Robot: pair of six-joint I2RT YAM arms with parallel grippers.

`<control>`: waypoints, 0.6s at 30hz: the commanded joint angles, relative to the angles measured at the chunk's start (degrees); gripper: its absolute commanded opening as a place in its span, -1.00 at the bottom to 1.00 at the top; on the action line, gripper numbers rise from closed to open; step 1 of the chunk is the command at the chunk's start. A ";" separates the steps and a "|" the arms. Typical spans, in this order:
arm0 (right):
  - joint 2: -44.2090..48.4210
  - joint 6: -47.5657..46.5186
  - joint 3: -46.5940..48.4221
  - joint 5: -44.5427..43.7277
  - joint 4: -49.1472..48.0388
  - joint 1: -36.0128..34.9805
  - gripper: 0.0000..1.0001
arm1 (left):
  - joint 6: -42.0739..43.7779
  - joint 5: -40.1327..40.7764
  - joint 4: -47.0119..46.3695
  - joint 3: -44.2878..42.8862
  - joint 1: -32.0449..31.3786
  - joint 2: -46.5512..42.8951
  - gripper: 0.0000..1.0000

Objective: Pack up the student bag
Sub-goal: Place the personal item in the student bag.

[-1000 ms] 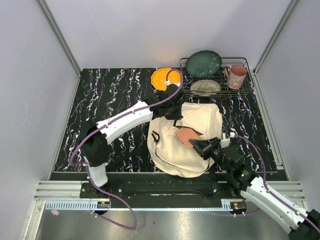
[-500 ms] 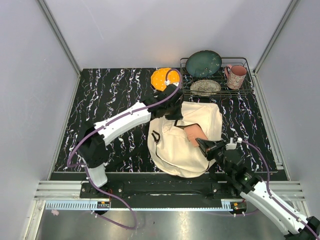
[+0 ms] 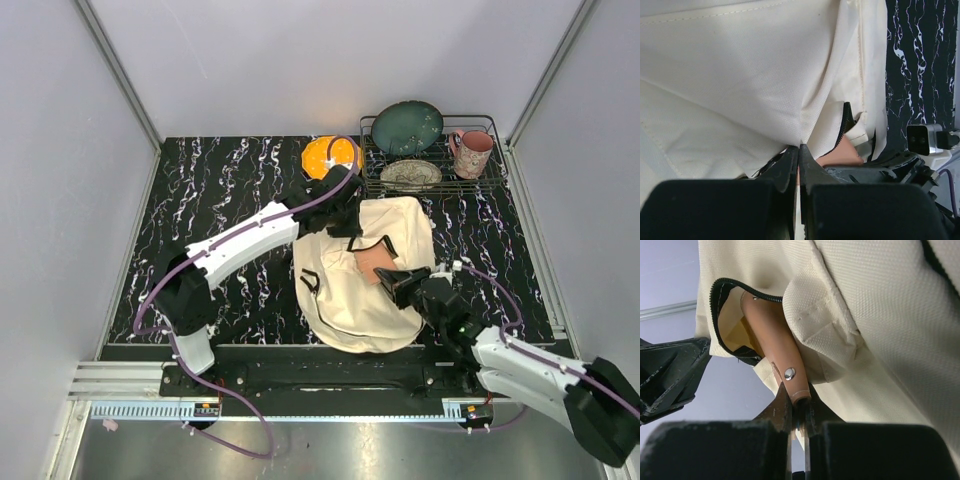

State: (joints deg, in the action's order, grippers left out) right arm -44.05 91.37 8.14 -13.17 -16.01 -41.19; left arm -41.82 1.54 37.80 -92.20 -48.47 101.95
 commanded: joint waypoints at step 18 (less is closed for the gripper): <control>5.47 8.65 3.28 7.99 8.80 0.14 -1.00 | -1.68 -5.48 -16.87 12.74 2.76 -16.25 -1.00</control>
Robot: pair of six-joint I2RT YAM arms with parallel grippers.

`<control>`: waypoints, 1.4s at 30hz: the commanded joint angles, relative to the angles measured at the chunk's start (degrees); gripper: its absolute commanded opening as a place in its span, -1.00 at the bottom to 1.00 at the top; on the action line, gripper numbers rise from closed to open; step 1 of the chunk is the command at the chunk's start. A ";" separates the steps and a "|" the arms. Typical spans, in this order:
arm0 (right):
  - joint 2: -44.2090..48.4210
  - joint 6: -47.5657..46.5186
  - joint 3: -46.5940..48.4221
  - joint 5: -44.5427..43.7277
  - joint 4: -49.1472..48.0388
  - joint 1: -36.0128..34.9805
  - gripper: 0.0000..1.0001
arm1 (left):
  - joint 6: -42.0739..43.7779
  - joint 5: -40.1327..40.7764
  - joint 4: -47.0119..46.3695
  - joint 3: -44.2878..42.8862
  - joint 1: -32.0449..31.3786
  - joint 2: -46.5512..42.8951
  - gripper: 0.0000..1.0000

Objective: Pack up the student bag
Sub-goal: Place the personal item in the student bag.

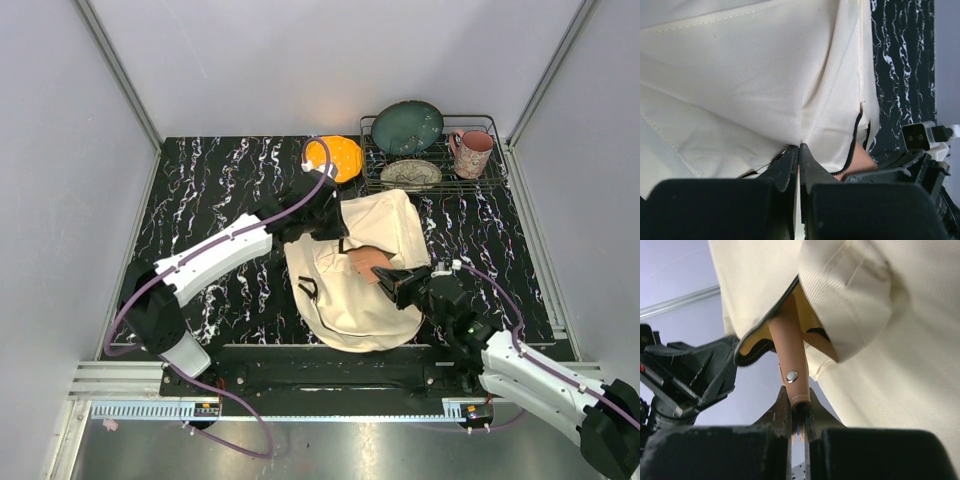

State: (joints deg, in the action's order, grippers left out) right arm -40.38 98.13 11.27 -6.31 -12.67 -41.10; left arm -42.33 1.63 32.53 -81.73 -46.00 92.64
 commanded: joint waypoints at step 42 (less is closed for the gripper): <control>-38.26 -27.81 3.67 -15.32 -63.33 0.06 -0.90 | -2.06 -22.72 -13.02 4.03 4.42 -4.49 -1.00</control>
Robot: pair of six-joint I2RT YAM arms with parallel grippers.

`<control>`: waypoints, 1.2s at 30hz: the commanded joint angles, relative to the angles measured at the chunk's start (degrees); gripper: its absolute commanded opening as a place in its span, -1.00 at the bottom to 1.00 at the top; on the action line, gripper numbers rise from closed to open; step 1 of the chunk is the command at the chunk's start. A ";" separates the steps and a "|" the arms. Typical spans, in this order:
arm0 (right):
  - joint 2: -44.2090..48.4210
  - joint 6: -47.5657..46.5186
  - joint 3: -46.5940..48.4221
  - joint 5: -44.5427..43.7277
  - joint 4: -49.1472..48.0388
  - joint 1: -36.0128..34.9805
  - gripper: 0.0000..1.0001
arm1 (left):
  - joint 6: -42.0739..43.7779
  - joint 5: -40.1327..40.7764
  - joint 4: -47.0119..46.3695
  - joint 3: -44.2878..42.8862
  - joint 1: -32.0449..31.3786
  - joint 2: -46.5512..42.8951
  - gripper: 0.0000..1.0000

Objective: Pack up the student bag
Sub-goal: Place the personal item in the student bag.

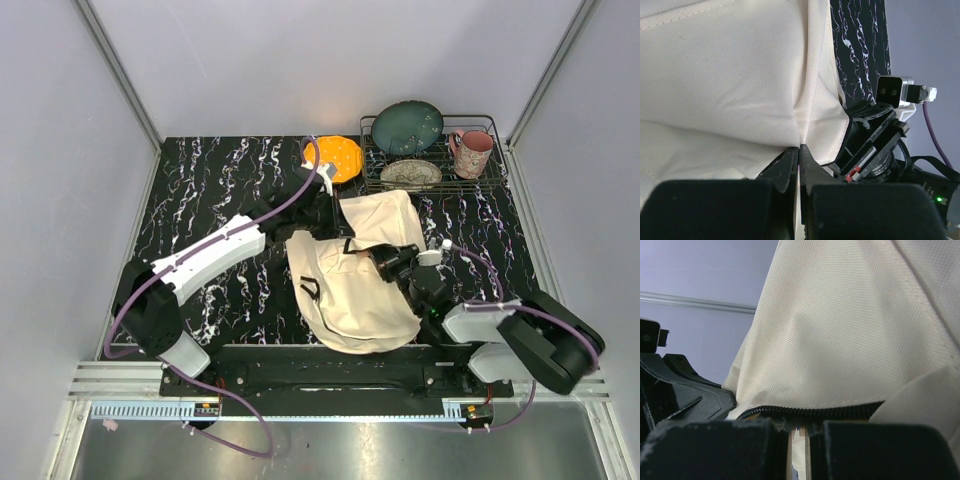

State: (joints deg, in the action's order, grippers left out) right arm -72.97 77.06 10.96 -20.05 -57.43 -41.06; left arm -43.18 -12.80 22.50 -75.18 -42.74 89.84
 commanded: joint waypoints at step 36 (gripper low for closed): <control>6.95 -17.03 15.58 -1.13 34.39 0.01 0.42 | -1.20 -17.61 -6.33 5.13 9.78 -2.13 -1.00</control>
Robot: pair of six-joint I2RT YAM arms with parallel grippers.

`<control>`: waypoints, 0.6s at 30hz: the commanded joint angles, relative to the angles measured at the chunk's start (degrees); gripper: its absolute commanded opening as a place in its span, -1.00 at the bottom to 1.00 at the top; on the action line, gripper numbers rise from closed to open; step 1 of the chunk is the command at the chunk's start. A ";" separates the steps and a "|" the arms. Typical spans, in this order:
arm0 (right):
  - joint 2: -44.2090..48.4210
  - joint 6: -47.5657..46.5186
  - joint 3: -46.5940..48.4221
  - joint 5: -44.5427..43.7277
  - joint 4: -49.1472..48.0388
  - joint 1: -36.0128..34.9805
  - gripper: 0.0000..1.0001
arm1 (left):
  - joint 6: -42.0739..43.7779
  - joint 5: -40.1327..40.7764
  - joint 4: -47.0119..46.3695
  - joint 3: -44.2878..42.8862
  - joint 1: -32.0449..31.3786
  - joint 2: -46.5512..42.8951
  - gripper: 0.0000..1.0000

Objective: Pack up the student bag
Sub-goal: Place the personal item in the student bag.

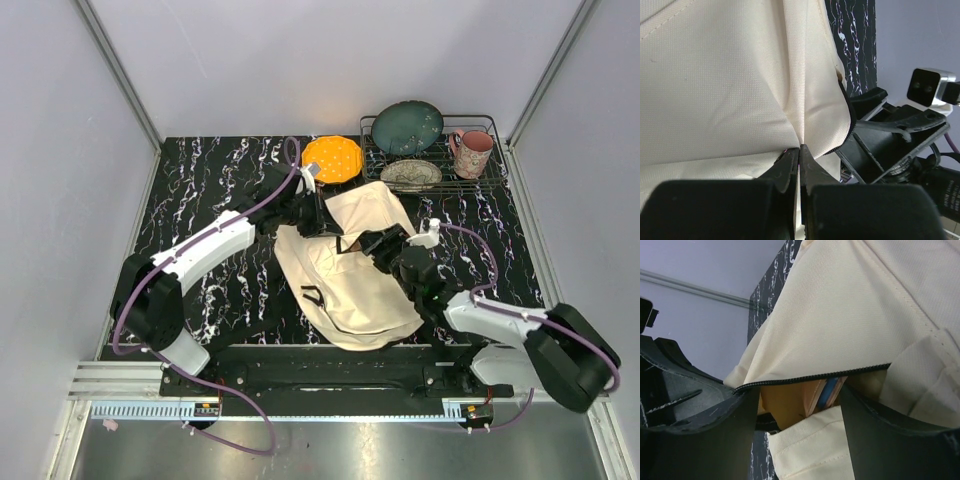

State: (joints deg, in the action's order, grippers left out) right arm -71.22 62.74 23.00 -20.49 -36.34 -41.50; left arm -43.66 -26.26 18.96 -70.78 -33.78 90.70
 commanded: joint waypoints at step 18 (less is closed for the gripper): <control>35.09 -5.95 2.30 6.86 42.30 0.45 0.29 | 1.38 -3.80 -3.23 4.86 2.40 -6.40 0.39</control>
State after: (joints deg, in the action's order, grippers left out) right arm -40.18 61.80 24.16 -16.75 0.86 -41.25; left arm -43.66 -29.10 17.72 -66.98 -31.75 89.25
